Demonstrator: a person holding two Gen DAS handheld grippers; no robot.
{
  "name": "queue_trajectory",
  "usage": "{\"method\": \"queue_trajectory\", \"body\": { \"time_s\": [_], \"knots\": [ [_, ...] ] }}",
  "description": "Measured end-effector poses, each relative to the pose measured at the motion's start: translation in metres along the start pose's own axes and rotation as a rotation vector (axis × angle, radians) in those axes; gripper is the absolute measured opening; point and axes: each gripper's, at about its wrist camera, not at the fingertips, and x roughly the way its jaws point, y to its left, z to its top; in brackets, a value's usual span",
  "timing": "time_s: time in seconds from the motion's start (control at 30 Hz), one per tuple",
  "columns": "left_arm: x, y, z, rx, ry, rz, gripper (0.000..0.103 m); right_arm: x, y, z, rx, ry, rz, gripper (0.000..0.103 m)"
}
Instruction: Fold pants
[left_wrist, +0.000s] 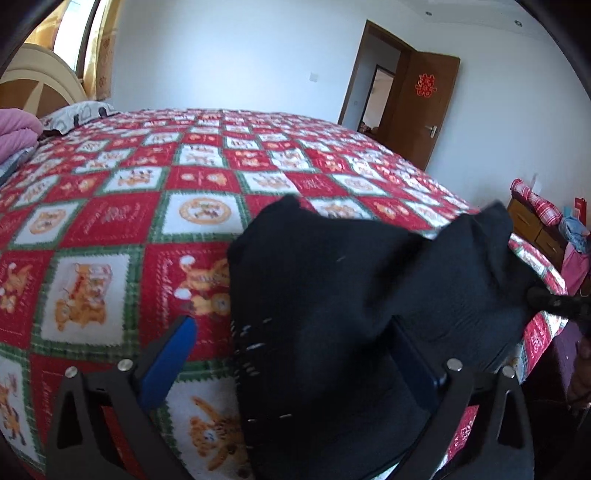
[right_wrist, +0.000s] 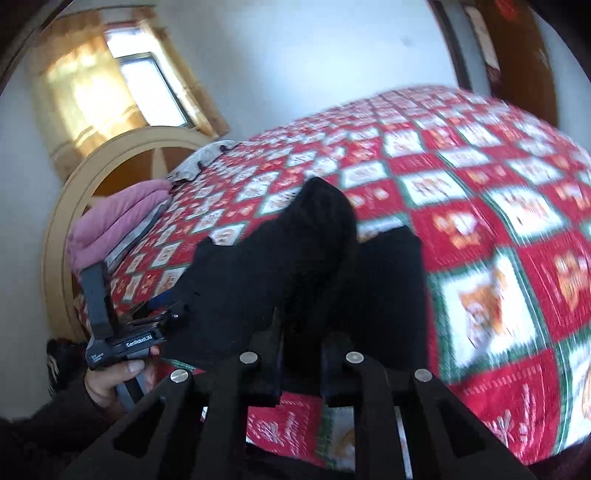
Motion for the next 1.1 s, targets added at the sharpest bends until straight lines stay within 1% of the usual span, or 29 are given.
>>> {"method": "queue_trajectory", "body": {
  "time_s": [0.07, 0.1, 0.13, 0.2, 0.23, 0.3, 0.33, 0.37, 0.4, 0.43, 0.47, 0.5, 0.6, 0.67, 0.73, 0.77, 0.8, 0.83, 0.87, 0.93, 1.03, 1.1],
  "knots": [
    [0.003, -0.004, -0.002, 0.012, 0.013, -0.020, 0.103, 0.014, -0.030, -0.004, 0.114, 0.051, -0.059, 0.015],
    [0.003, -0.006, -0.003, 0.020, 0.015, -0.016, 0.103, 0.020, -0.045, -0.007, 0.171, 0.080, -0.065, 0.015],
    [0.002, -0.008, -0.003, 0.030, 0.009, -0.009, 0.103, 0.023, -0.052, -0.009, 0.203, 0.100, -0.035, 0.015],
    [-0.001, -0.008, -0.002, 0.040, -0.001, 0.001, 0.103, 0.021, -0.048, -0.006, 0.170, 0.113, -0.043, 0.016],
    [-0.003, -0.007, -0.001, 0.038, -0.006, 0.008, 0.103, 0.019, -0.043, -0.004, 0.144, 0.112, -0.059, 0.023],
    [-0.014, -0.005, 0.003, 0.041, -0.045, 0.027, 0.103, 0.016, -0.035, -0.002, 0.104, 0.111, -0.117, 0.037],
    [-0.019, -0.004, 0.006, 0.044, -0.066, 0.040, 0.103, 0.012, -0.031, 0.000, 0.078, 0.092, -0.175, 0.046],
    [-0.025, -0.001, 0.011, 0.044, -0.095, 0.050, 0.103, 0.006, -0.026, 0.003, 0.054, 0.063, -0.224, 0.048],
    [-0.027, 0.001, 0.015, 0.041, -0.110, 0.054, 0.103, -0.001, -0.023, 0.007, 0.036, 0.031, -0.253, 0.048],
    [-0.026, 0.004, 0.021, 0.038, -0.116, 0.057, 0.103, -0.009, -0.018, 0.014, 0.022, -0.015, -0.275, 0.048],
    [-0.024, 0.007, 0.027, 0.034, -0.116, 0.061, 0.103, -0.014, -0.016, 0.019, 0.017, -0.044, -0.277, 0.048],
    [-0.020, 0.010, 0.033, 0.031, -0.113, 0.067, 0.103, -0.017, -0.013, 0.026, 0.013, -0.070, -0.258, 0.048],
    [-0.006, 0.014, 0.045, 0.047, -0.113, 0.090, 0.103, -0.006, -0.009, 0.049, 0.023, -0.095, -0.165, 0.048],
    [0.010, 0.014, 0.048, 0.060, -0.077, 0.103, 0.103, 0.014, -0.013, 0.063, 0.056, -0.064, -0.120, 0.048],
    [0.023, 0.016, 0.048, 0.057, -0.054, 0.107, 0.103, 0.038, -0.020, 0.073, 0.117, -0.018, -0.053, 0.048],
    [0.027, 0.016, 0.048, 0.053, -0.048, 0.115, 0.103, 0.055, -0.025, 0.078, 0.149, 0.026, -0.024, 0.046],
    [0.032, 0.018, 0.049, 0.042, -0.037, 0.123, 0.103, 0.064, -0.029, 0.077, 0.169, 0.039, -0.030, 0.036],
    [0.037, 0.021, 0.049, 0.025, -0.019, 0.132, 0.103, 0.068, -0.031, 0.078, 0.172, 0.041, -0.039, 0.010],
    [0.043, 0.026, 0.049, -0.005, 0.003, 0.137, 0.103, 0.069, -0.031, 0.078, 0.164, 0.040, -0.035, 0.010],
    [0.048, 0.032, 0.048, -0.038, 0.016, 0.140, 0.103, 0.055, -0.030, 0.073, 0.136, -0.001, -0.006, 0.009],
    [0.050, 0.029, 0.048, -0.024, 0.015, 0.164, 0.103, 0.034, -0.032, 0.063, 0.086, -0.053, -0.057, 0.009],
    [0.049, 0.026, 0.046, -0.011, 0.009, 0.170, 0.103, 0.030, -0.043, 0.054, 0.110, -0.046, -0.058, 0.008]
  ]
}}
